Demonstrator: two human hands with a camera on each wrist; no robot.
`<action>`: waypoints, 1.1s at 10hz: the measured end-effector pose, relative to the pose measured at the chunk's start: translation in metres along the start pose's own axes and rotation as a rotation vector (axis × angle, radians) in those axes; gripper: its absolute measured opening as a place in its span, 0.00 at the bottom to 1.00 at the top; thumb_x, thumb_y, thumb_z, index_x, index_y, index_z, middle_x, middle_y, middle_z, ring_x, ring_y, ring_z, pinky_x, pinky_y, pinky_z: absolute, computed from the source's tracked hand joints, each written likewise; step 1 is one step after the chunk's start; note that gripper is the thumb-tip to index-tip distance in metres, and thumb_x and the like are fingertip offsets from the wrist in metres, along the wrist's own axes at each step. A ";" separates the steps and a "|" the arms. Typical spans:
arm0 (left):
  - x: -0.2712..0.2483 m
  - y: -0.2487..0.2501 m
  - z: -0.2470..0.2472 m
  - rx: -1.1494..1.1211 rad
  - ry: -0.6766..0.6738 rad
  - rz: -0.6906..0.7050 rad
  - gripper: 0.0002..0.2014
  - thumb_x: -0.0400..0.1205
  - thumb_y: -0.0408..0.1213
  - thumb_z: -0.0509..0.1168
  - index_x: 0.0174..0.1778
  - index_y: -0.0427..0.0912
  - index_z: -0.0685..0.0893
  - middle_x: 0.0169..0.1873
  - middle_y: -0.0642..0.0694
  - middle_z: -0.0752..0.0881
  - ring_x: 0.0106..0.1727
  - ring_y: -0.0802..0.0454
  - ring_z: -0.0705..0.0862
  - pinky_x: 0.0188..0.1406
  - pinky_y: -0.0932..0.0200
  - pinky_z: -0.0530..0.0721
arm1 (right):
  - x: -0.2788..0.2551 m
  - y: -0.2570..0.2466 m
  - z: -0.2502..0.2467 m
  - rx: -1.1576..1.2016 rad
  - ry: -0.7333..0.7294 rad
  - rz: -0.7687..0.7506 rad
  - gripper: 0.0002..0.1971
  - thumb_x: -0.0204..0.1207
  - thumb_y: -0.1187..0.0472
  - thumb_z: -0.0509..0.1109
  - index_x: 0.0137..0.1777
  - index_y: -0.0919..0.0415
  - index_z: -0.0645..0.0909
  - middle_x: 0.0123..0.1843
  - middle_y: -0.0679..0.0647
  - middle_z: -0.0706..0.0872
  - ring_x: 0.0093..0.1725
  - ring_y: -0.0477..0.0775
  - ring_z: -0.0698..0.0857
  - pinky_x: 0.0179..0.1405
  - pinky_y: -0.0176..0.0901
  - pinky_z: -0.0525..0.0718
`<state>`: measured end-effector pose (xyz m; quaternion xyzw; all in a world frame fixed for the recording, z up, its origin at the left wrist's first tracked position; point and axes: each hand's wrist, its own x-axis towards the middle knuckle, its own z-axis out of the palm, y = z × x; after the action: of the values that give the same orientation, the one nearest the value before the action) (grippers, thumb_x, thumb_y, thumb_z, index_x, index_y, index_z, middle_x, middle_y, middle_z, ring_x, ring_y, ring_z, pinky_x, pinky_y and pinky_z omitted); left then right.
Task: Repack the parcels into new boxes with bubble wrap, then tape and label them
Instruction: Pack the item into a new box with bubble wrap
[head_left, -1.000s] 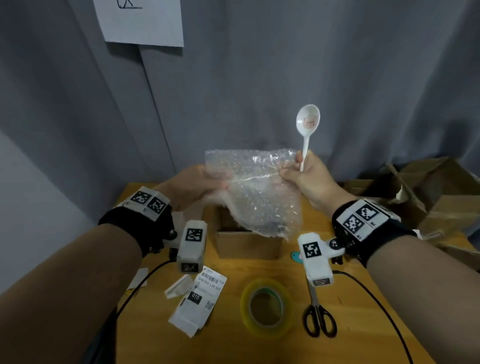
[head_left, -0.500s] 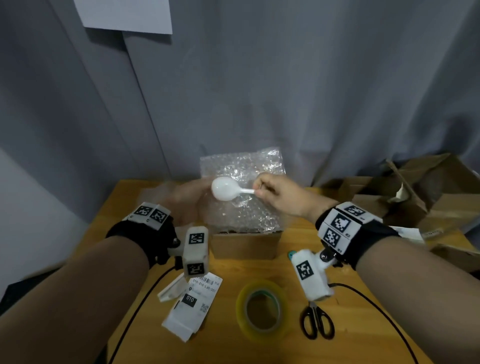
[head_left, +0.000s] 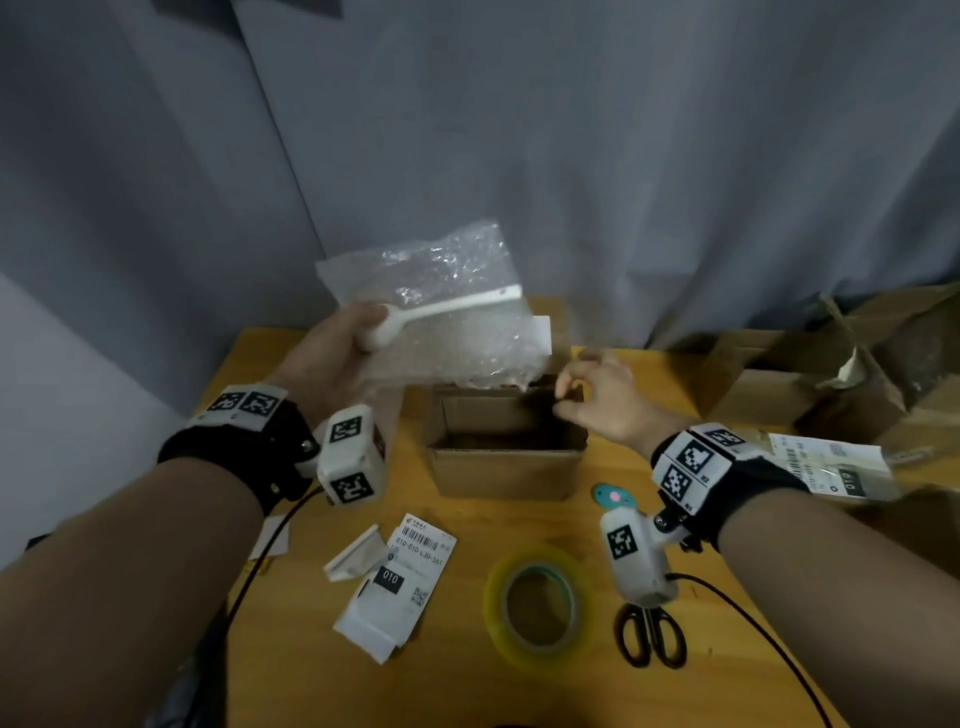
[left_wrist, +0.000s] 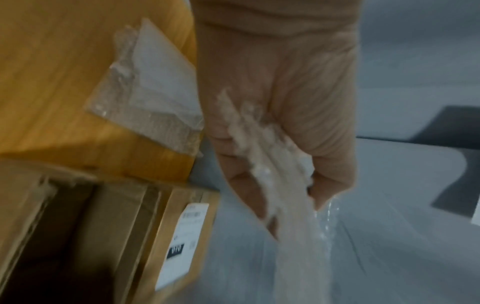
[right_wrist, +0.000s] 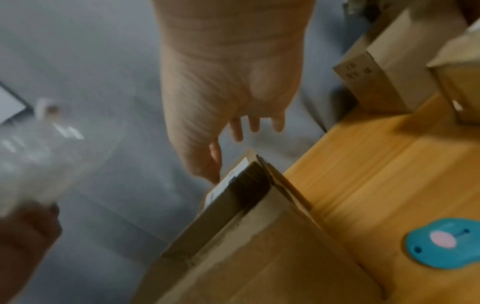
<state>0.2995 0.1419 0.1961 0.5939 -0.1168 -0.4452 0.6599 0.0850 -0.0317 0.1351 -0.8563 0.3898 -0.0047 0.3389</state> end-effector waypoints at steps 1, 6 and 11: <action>0.000 -0.009 0.026 0.033 -0.084 -0.092 0.10 0.85 0.37 0.55 0.51 0.39 0.80 0.33 0.41 0.85 0.25 0.51 0.86 0.19 0.62 0.83 | 0.002 0.002 0.007 -0.049 -0.117 0.022 0.14 0.73 0.58 0.76 0.58 0.59 0.83 0.70 0.62 0.74 0.74 0.64 0.70 0.73 0.50 0.69; 0.035 -0.075 0.020 1.131 -0.203 0.076 0.20 0.79 0.34 0.70 0.66 0.40 0.77 0.54 0.47 0.82 0.54 0.49 0.80 0.52 0.62 0.75 | 0.011 0.032 0.016 0.010 -0.196 0.014 0.35 0.74 0.76 0.68 0.80 0.58 0.65 0.74 0.58 0.61 0.68 0.57 0.72 0.49 0.25 0.77; 0.042 -0.072 0.009 0.127 -0.061 -0.284 0.19 0.80 0.29 0.66 0.68 0.36 0.78 0.65 0.38 0.81 0.63 0.40 0.83 0.36 0.55 0.89 | 0.009 -0.021 0.024 -0.347 0.003 -0.408 0.62 0.59 0.30 0.75 0.83 0.46 0.37 0.85 0.57 0.35 0.84 0.58 0.35 0.79 0.61 0.28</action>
<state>0.2848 0.1124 0.1190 0.6310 -0.0797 -0.5437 0.5477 0.1117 -0.0140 0.1267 -0.9623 0.2048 -0.0073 0.1786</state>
